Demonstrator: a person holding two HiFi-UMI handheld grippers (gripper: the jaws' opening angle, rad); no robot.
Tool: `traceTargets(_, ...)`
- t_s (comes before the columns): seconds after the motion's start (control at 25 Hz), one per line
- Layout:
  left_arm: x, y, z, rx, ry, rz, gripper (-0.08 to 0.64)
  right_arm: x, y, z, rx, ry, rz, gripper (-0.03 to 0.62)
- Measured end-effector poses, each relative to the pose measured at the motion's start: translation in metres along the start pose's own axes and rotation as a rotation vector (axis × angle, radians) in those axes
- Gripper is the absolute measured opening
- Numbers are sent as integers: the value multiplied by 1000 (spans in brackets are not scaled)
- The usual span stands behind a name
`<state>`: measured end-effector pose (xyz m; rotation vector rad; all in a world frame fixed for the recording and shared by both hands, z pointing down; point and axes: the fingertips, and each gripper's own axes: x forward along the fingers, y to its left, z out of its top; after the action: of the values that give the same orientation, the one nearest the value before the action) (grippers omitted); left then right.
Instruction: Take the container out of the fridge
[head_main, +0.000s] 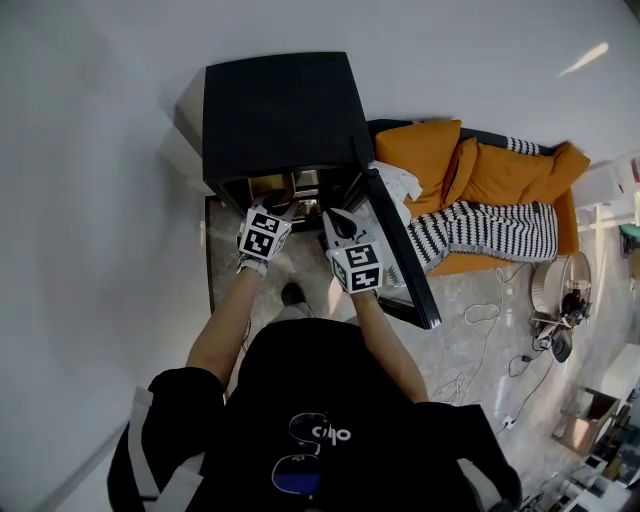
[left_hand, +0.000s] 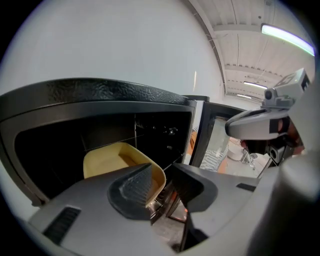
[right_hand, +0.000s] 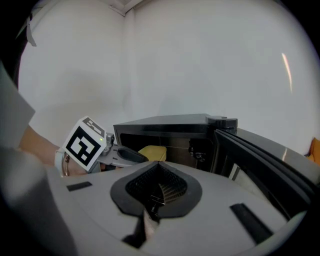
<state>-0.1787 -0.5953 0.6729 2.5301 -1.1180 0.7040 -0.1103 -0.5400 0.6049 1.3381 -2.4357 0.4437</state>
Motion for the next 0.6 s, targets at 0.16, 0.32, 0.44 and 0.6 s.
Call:
traceTargets(0.16, 9, 1, -8, 14, 54, 37, 116, 1, -4, -3, 7, 5, -9, 8)
traceTargets(0.32, 13, 1, -11, 51, 112, 58, 127, 2, -5, -5, 13, 9, -11, 8)
traceTargets(0.44, 16, 0, -14, 91, 173, 64, 129, 4, -6, -5, 16, 11, -12, 8)
traceTargets(0.6, 21, -3, -20, 113, 238, 59, 129, 2, -7, -7, 19, 9, -11, 8)
